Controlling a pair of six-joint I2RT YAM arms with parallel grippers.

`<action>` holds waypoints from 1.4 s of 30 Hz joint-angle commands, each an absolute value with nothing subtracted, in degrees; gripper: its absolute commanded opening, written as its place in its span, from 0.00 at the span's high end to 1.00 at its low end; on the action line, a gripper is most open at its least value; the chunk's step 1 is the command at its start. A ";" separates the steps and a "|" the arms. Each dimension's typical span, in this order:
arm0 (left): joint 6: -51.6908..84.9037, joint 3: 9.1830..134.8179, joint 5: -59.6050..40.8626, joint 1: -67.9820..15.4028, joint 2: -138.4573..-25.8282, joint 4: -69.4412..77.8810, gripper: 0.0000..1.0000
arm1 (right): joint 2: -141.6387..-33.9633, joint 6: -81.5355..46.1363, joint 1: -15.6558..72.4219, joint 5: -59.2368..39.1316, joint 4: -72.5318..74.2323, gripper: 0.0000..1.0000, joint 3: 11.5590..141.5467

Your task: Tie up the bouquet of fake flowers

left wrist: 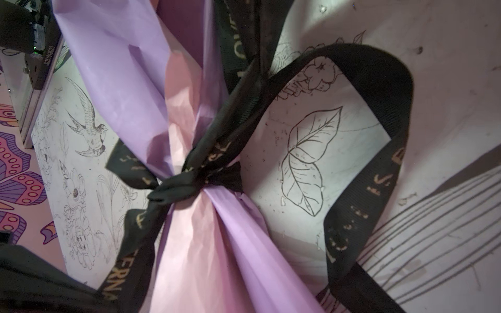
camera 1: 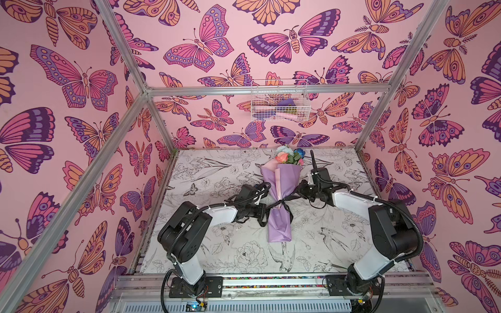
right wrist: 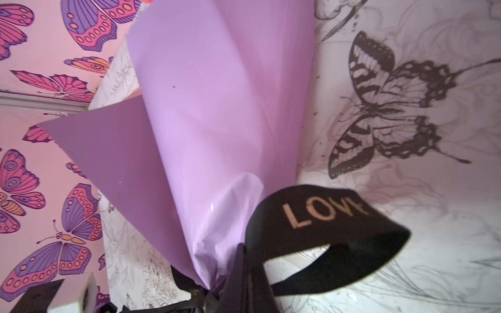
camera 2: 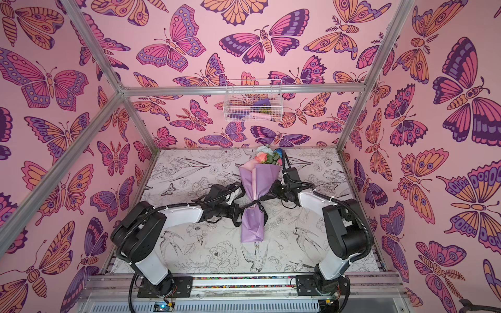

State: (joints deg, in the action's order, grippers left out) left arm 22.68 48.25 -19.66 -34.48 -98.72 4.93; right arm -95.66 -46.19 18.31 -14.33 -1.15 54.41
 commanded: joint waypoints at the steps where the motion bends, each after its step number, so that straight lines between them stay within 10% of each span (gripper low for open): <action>1: 24.73 46.34 -17.83 -34.44 -97.88 3.96 1.00 | -95.53 -42.45 17.07 -8.31 -4.99 1.00 57.01; 35: 24.28 46.71 -13.73 -33.34 -98.27 1.66 1.00 | -98.10 -38.78 10.89 -11.08 -5.85 1.00 58.82; 42: 24.98 47.47 -19.11 -33.64 -98.00 6.15 1.00 | -91.68 -39.59 11.26 -16.09 -6.10 0.64 55.57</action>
State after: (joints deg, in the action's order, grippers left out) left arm 24.75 47.24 -16.95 -33.98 -97.62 6.96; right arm -95.83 -39.94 11.42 -15.20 -6.59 56.73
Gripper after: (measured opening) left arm 0.049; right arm 0.350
